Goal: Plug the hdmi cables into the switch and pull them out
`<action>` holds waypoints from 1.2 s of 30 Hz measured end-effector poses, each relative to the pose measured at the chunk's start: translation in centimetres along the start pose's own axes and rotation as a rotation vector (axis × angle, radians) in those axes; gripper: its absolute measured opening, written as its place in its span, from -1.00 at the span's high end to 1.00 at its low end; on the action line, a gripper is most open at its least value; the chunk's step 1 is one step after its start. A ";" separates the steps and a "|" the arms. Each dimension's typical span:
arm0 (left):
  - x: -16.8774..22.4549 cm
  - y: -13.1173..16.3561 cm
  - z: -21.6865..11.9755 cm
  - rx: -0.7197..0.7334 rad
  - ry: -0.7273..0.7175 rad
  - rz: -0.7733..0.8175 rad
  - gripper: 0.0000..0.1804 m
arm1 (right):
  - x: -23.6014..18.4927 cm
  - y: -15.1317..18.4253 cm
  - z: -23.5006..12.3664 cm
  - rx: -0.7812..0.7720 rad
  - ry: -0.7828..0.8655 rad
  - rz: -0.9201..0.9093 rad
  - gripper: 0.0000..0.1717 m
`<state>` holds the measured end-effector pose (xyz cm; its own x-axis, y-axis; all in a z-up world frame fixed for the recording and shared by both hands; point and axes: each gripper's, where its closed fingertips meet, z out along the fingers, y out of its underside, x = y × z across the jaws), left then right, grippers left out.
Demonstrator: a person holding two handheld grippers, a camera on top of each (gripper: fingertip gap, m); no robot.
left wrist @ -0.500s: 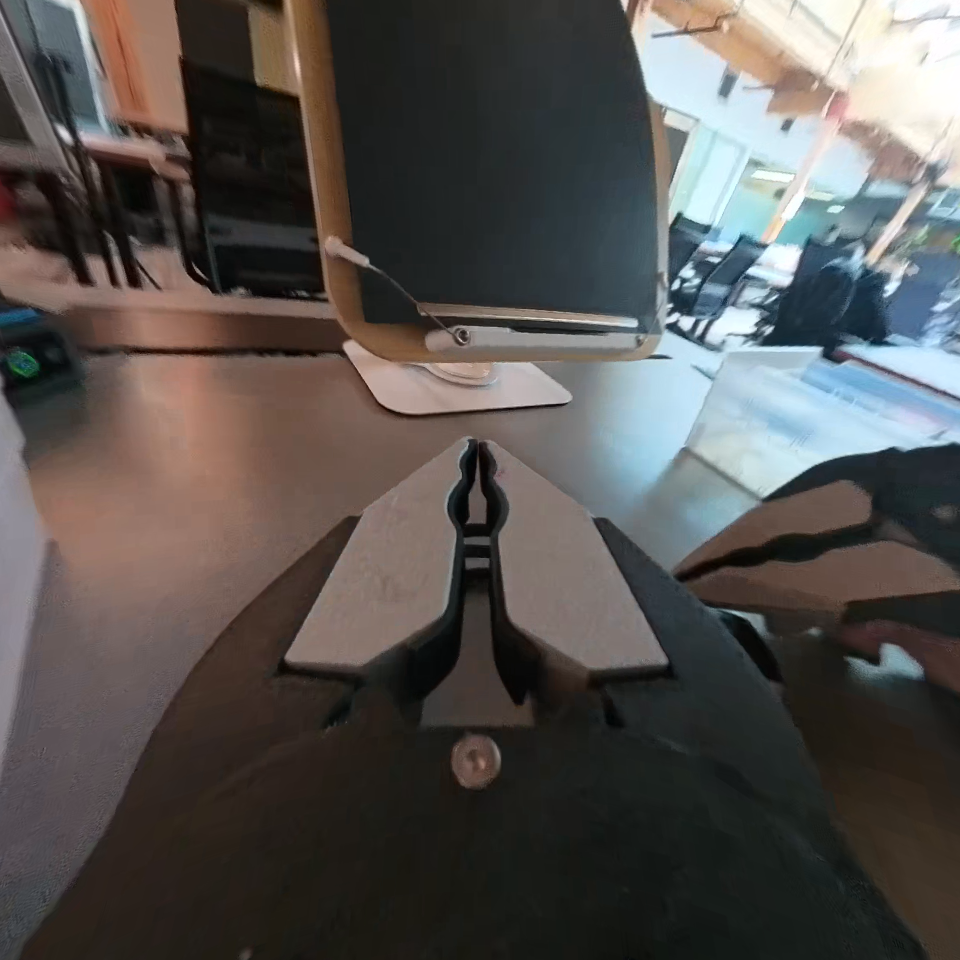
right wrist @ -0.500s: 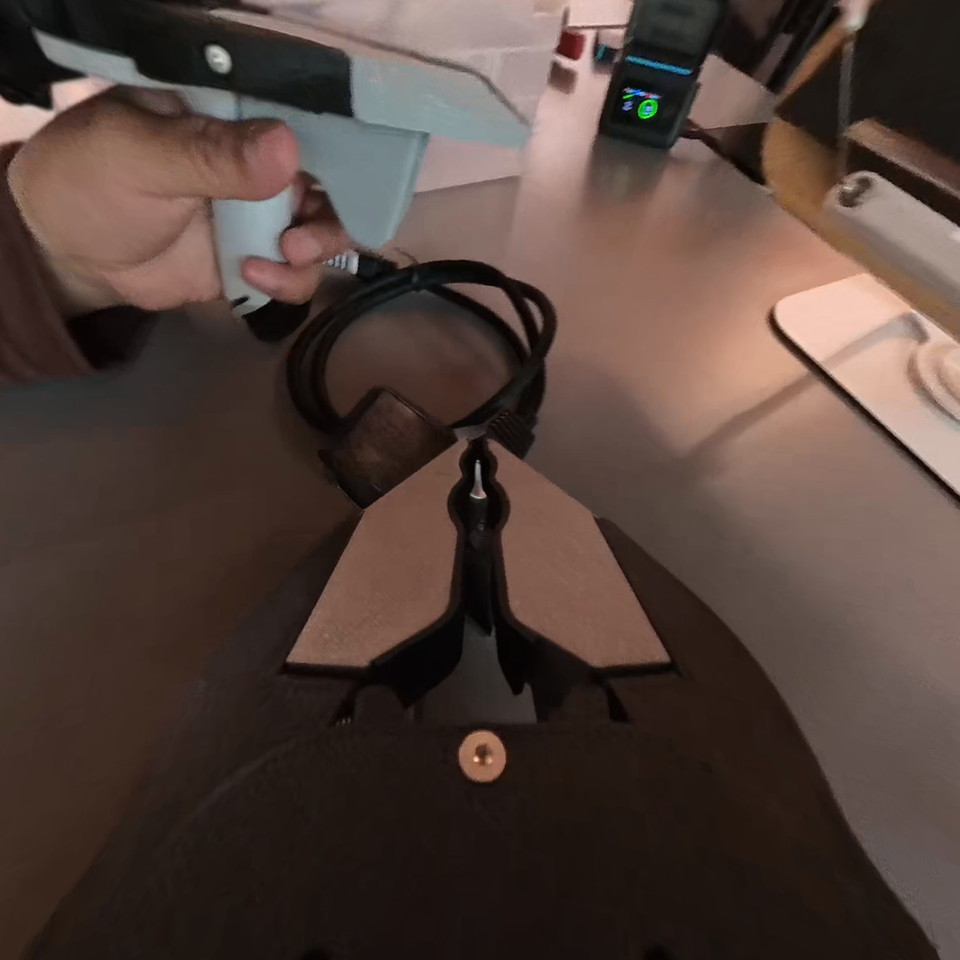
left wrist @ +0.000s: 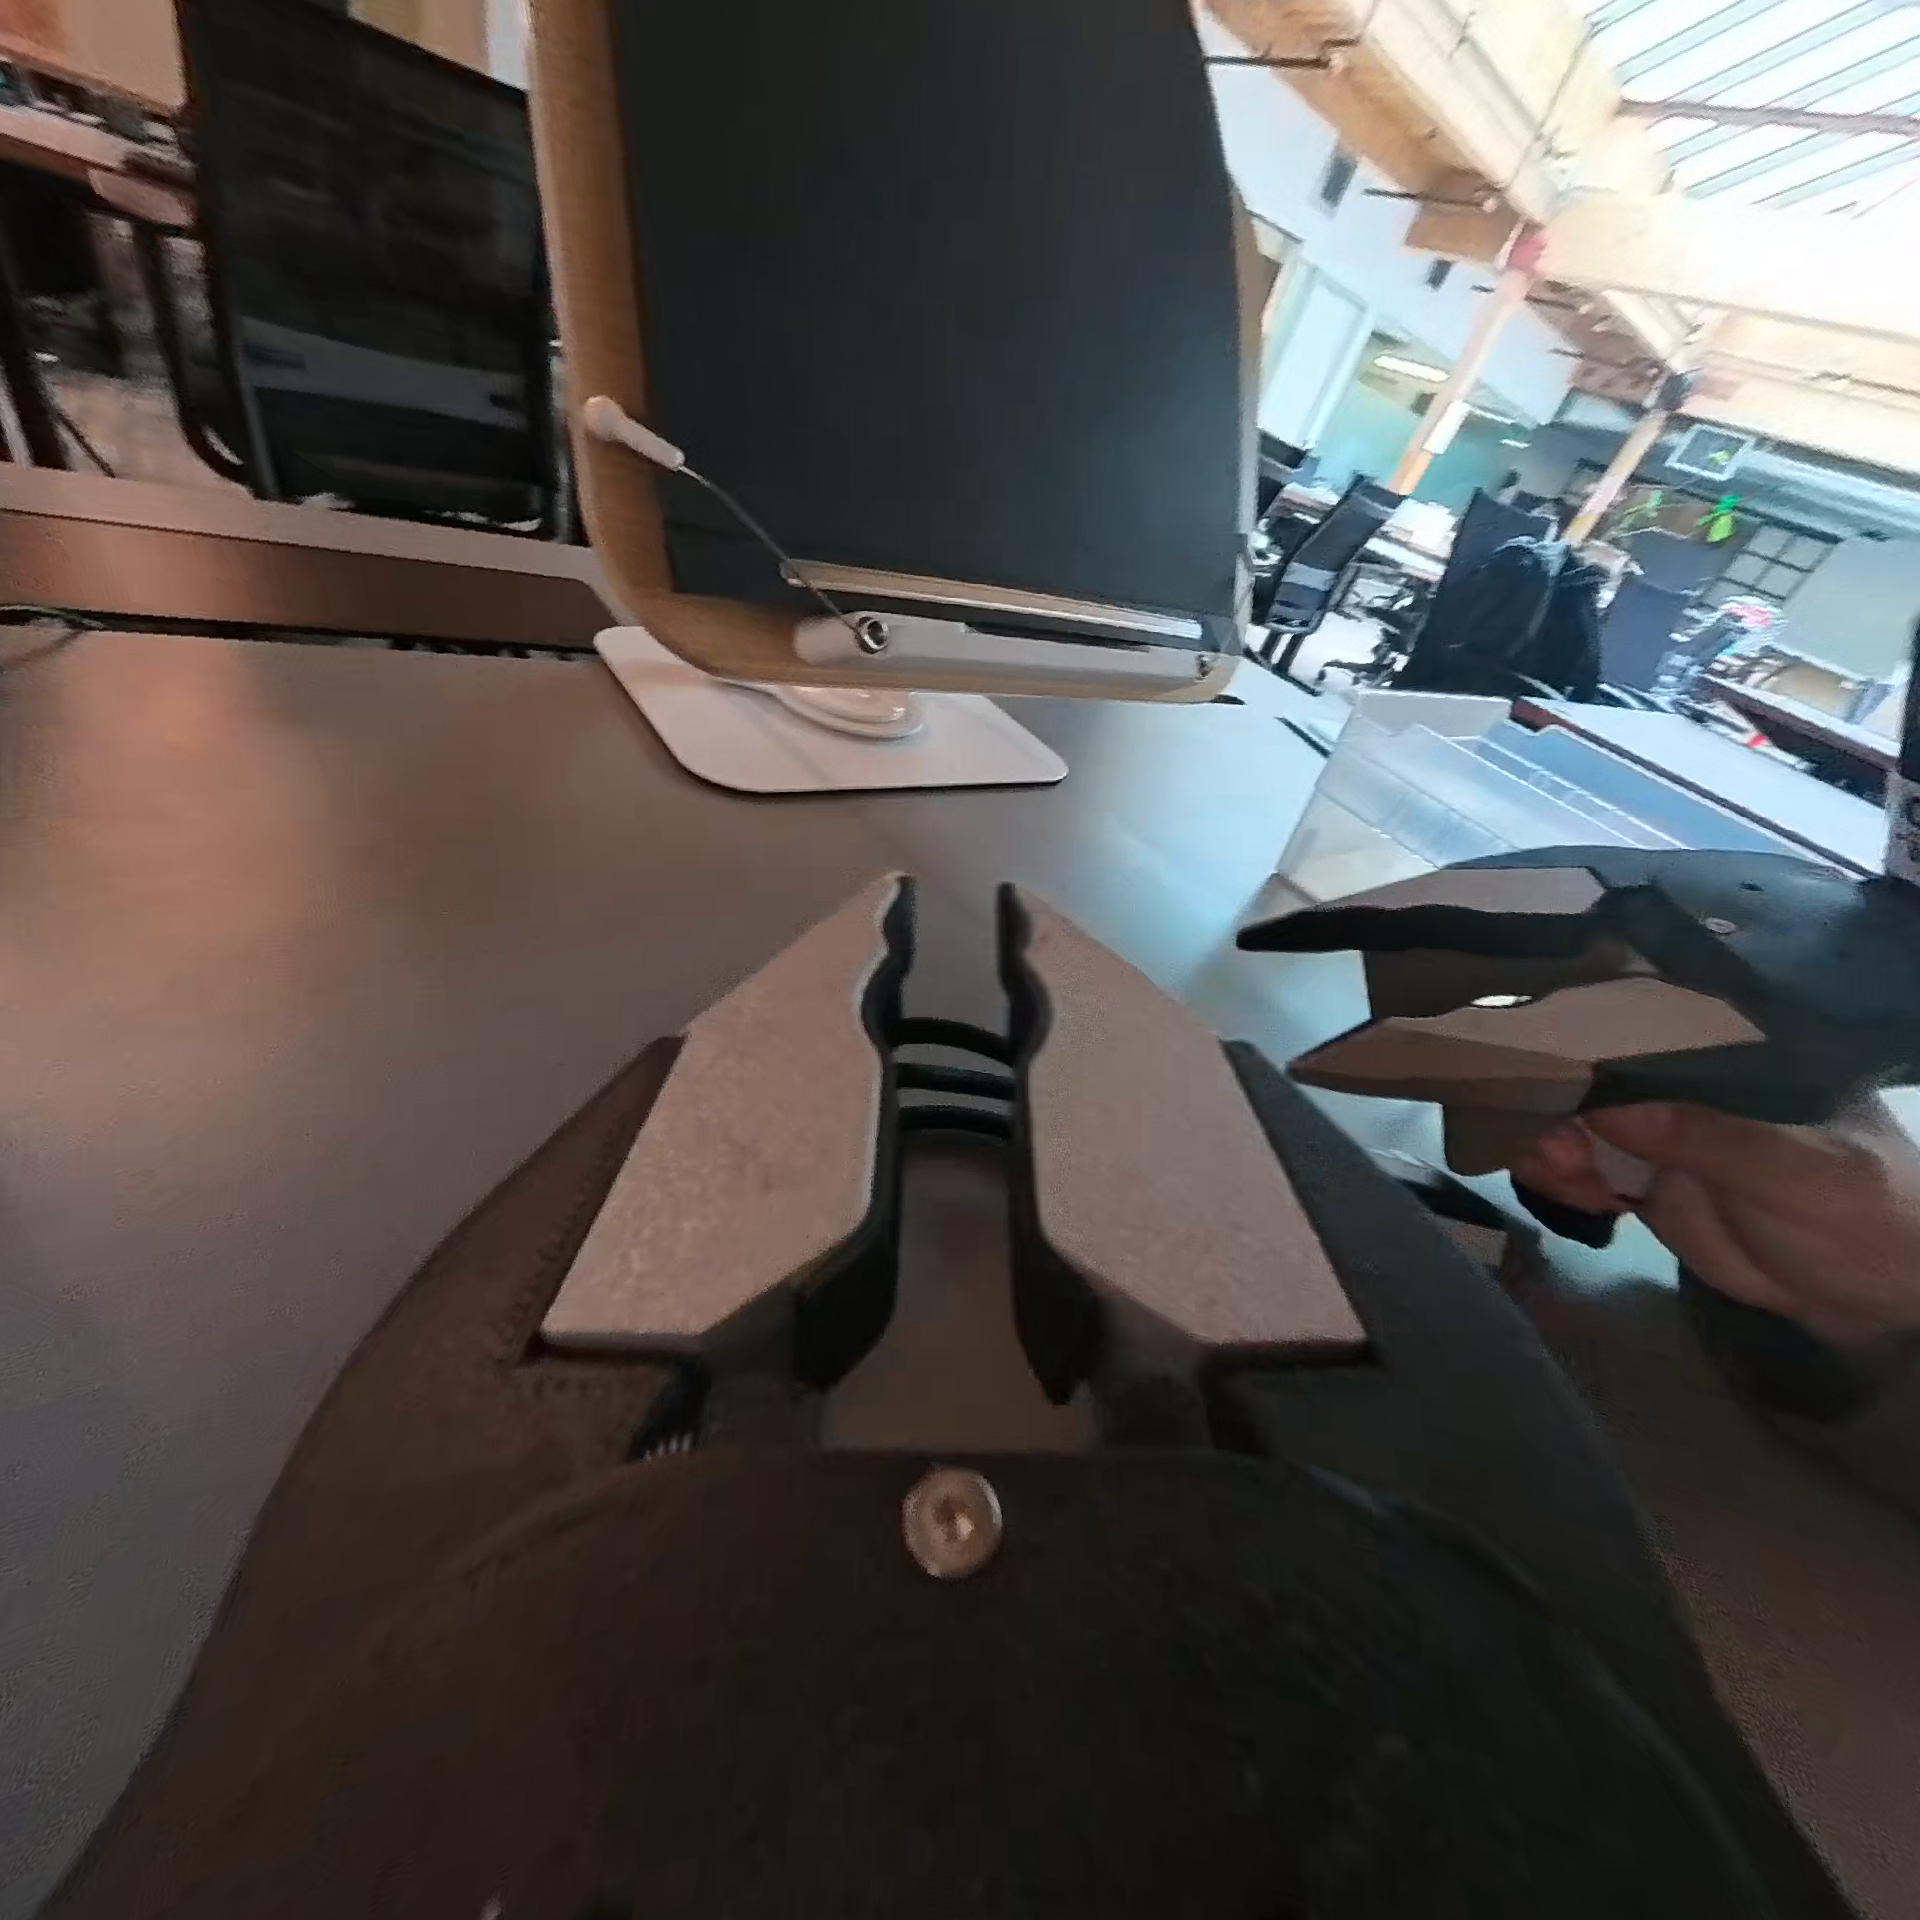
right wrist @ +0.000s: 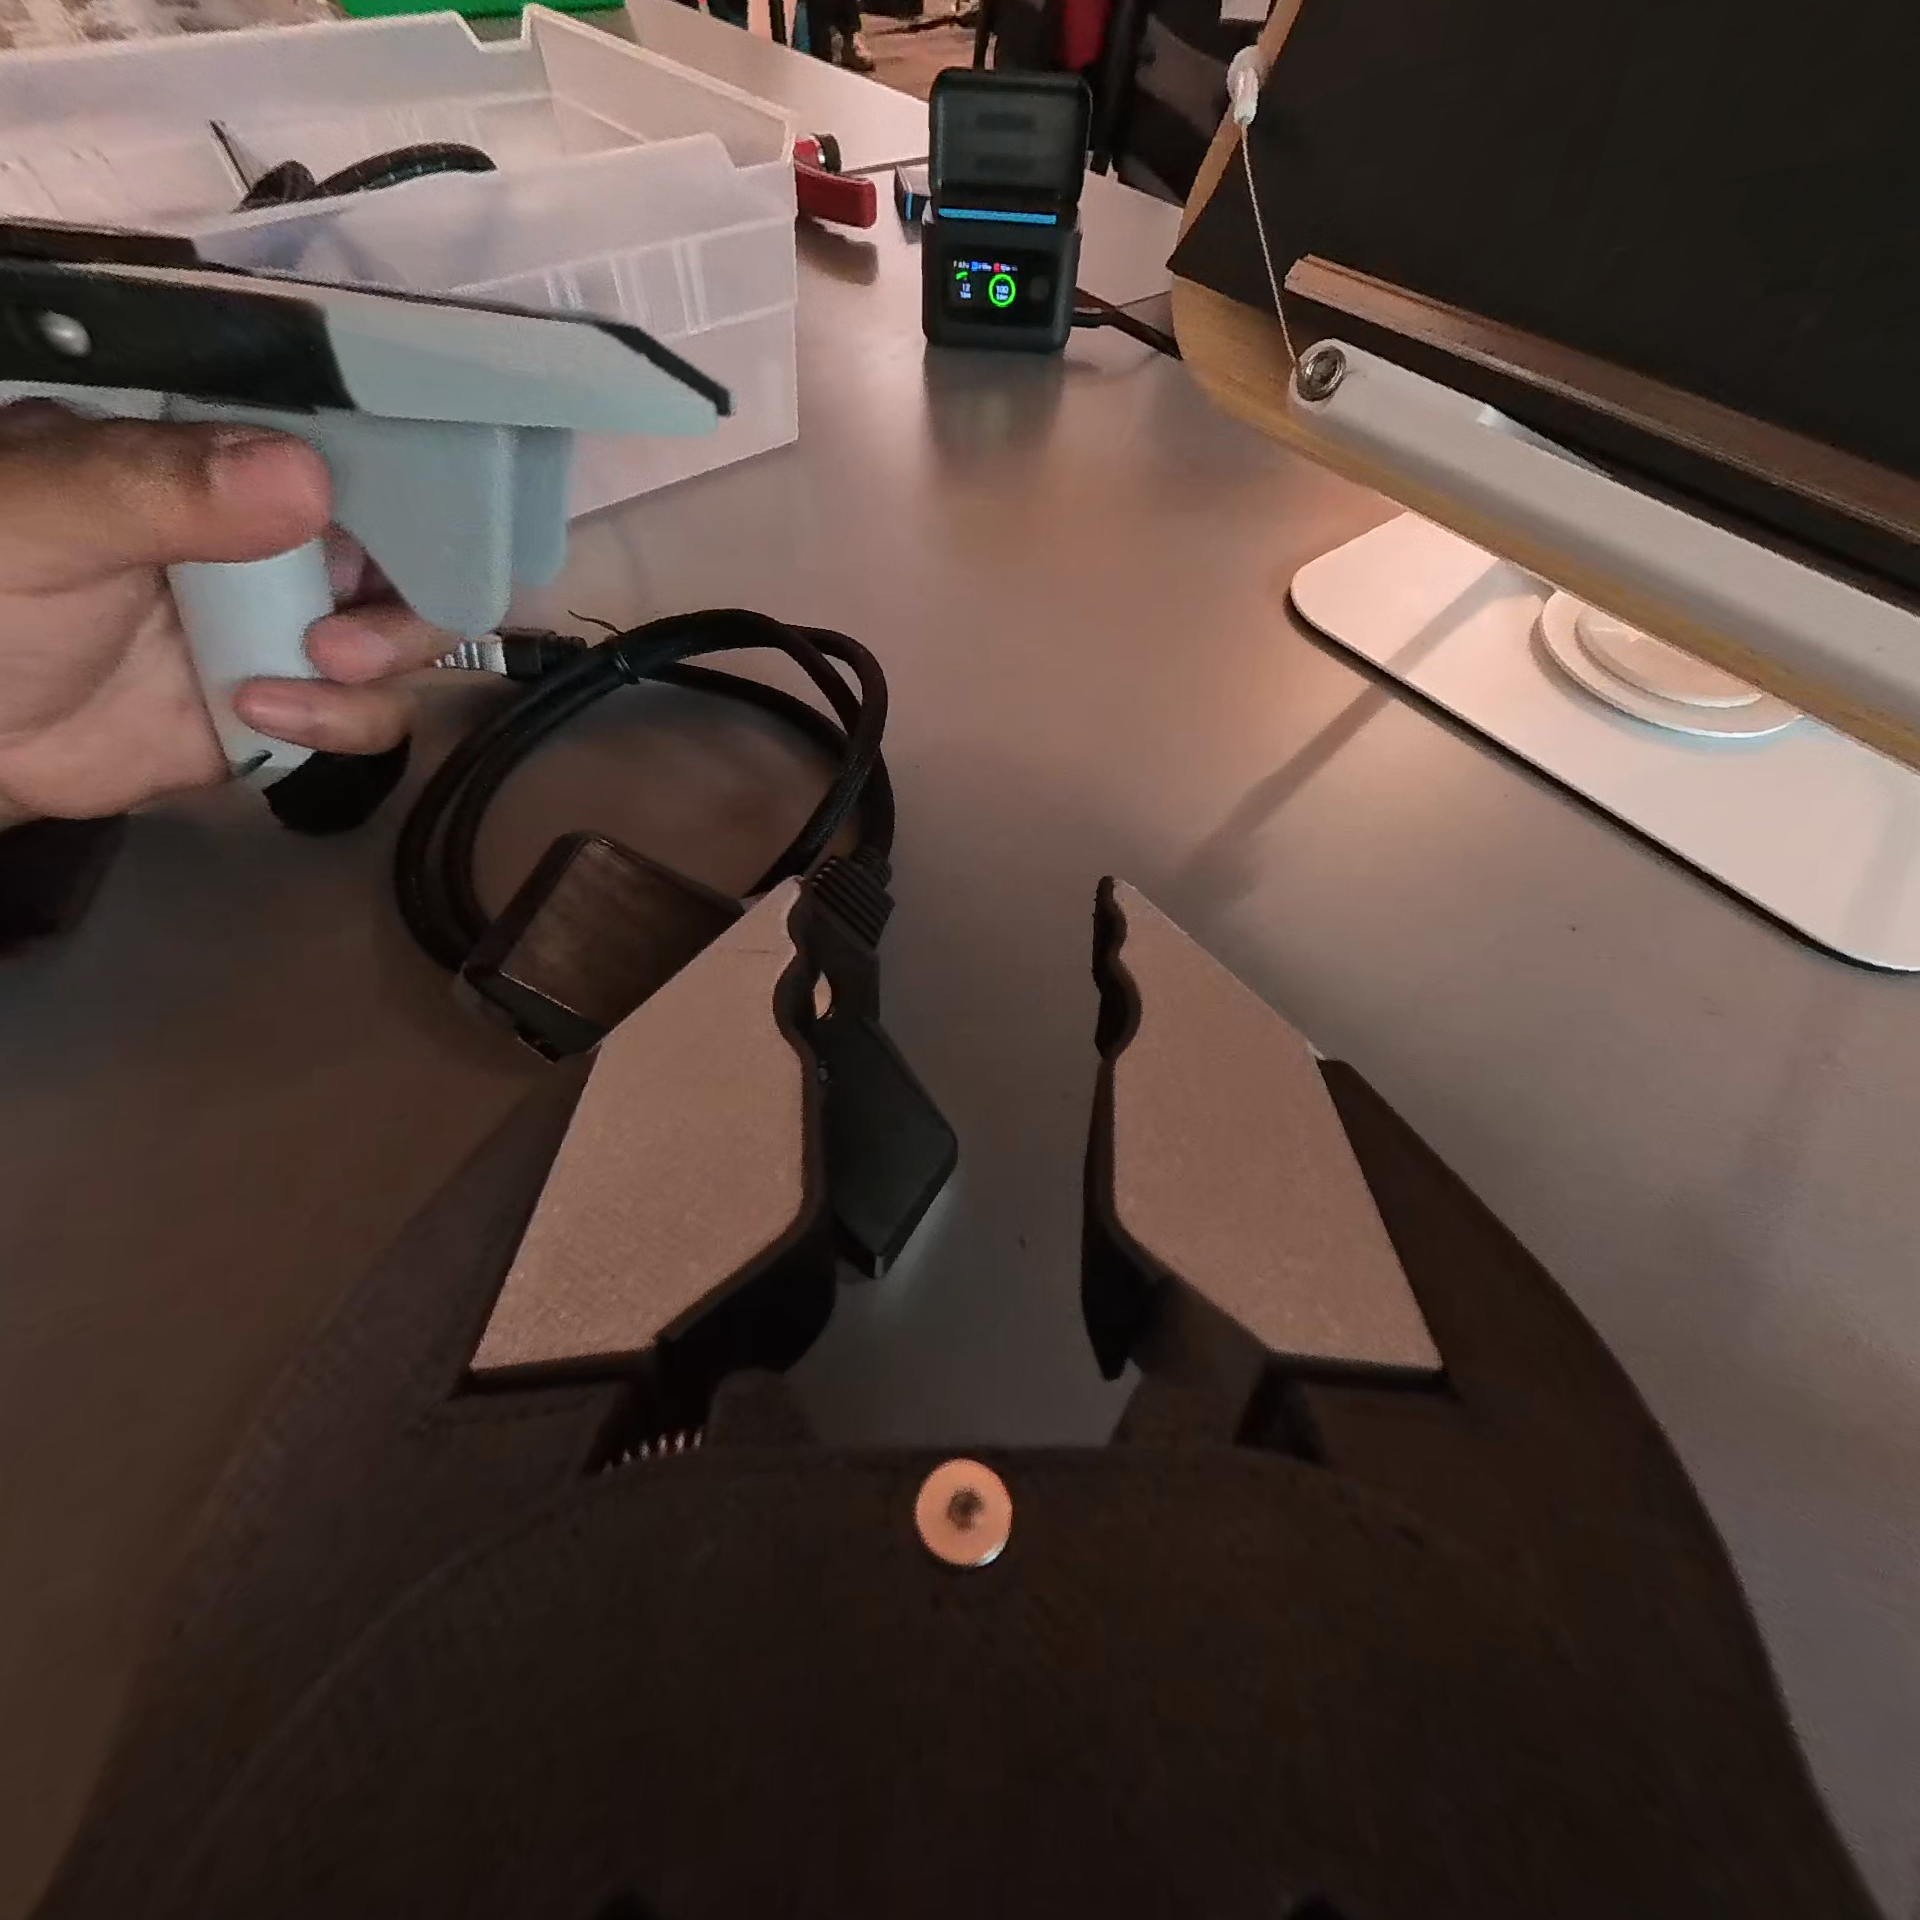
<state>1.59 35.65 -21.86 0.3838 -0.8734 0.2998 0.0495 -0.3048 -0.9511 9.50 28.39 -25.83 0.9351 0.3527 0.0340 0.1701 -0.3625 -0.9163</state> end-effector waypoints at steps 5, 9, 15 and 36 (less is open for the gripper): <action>-1.3 0.3 0.2 -0.027 -0.085 -0.041 1.00 | 0.1 0.0 0.0 0.000 0.009 -0.001 0.45; -1.1 0.5 0.3 -0.037 -0.070 -0.040 1.00 | 0.3 0.1 0.0 -0.004 0.019 -0.003 0.47; 0.5 0.4 0.0 -0.024 0.029 -0.006 0.80 | 0.2 -0.1 -0.1 0.001 0.015 -0.003 0.48; 9.7 -7.4 -9.3 -0.174 0.251 0.259 0.63 | -0.3 -0.3 -0.1 0.004 0.014 -0.041 0.54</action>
<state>-3.58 25.86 -11.25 0.1248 -0.9889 0.0811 -0.1841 -0.1034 -0.9775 9.22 28.32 -25.57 0.9315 0.3555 0.0773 0.2076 -0.3447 -0.9155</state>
